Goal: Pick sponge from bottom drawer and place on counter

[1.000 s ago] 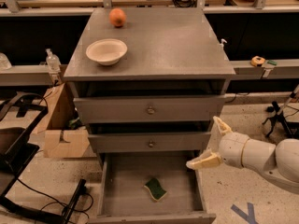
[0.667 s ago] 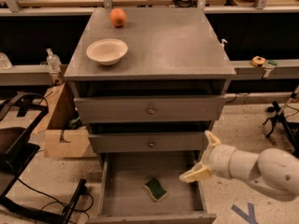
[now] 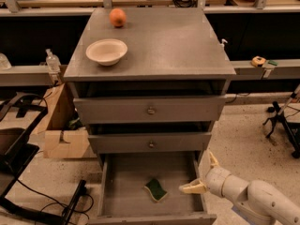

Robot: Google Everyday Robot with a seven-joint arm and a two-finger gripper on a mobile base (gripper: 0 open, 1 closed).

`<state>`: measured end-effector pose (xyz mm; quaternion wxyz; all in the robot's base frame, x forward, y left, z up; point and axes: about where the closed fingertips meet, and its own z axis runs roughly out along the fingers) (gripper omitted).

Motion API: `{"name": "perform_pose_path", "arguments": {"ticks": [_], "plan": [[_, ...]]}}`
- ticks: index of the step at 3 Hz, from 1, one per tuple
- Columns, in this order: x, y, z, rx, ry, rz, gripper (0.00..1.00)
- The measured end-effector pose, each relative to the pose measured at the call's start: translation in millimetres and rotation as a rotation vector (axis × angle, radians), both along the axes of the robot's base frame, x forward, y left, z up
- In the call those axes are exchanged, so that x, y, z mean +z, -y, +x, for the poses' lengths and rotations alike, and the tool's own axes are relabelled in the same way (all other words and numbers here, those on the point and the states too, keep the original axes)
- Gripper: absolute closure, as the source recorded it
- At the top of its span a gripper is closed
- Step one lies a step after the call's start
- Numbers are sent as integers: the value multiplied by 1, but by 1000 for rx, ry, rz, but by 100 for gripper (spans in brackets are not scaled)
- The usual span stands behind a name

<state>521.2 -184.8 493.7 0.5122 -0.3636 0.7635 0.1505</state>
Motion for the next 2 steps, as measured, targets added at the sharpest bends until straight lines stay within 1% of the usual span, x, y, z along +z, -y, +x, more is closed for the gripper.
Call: {"name": "perform_pose_path", "arguments": {"ticks": [1,2], "plan": [[-57,8,8,-10,19,72,0],[-135,-7,1,4,-83,102,0]]}}
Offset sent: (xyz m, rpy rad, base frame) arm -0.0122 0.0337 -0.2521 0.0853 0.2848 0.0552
